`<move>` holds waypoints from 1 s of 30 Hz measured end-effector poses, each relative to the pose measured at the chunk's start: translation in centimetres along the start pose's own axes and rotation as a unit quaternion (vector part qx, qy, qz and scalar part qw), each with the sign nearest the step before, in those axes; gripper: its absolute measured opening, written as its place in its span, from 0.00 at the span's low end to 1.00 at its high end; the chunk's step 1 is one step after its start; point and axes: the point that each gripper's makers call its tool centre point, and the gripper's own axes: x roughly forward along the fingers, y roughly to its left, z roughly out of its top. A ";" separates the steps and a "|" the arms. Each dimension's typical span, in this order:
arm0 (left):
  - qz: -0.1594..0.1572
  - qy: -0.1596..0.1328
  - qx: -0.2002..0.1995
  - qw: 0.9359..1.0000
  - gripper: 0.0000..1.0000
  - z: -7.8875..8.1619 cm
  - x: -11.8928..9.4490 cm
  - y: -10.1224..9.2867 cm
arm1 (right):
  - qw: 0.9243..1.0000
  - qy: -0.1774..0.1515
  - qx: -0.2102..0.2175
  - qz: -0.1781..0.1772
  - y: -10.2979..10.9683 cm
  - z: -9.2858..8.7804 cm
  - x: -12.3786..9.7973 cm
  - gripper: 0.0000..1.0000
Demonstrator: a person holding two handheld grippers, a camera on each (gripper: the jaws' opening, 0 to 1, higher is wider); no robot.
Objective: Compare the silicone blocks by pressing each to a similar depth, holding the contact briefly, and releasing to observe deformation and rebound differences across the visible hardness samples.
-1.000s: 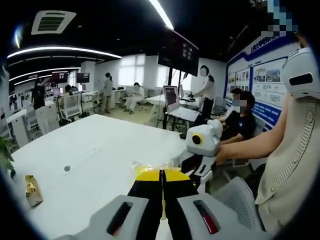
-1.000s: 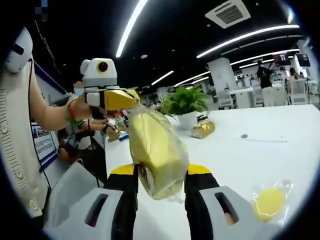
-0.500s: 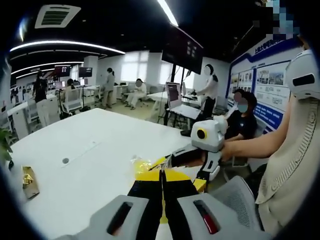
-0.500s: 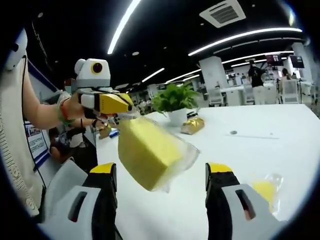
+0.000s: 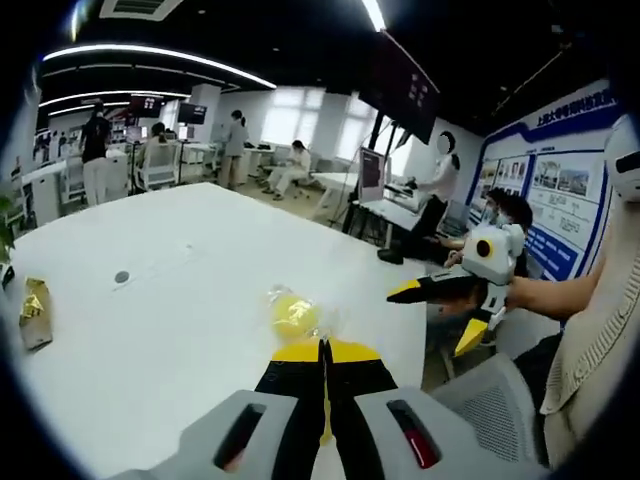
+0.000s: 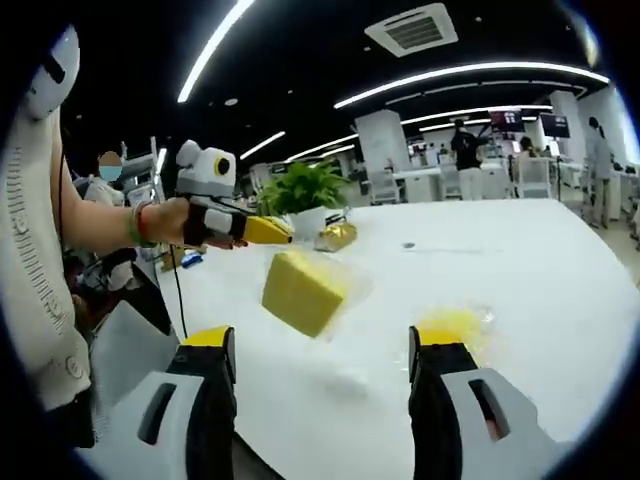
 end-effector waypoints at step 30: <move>0.121 0.054 -0.139 0.981 0.00 -7.5 3.6 15.6 | 0.993 0.056 0.080 -0.061 -3.2 -4.8 -0.9 0.66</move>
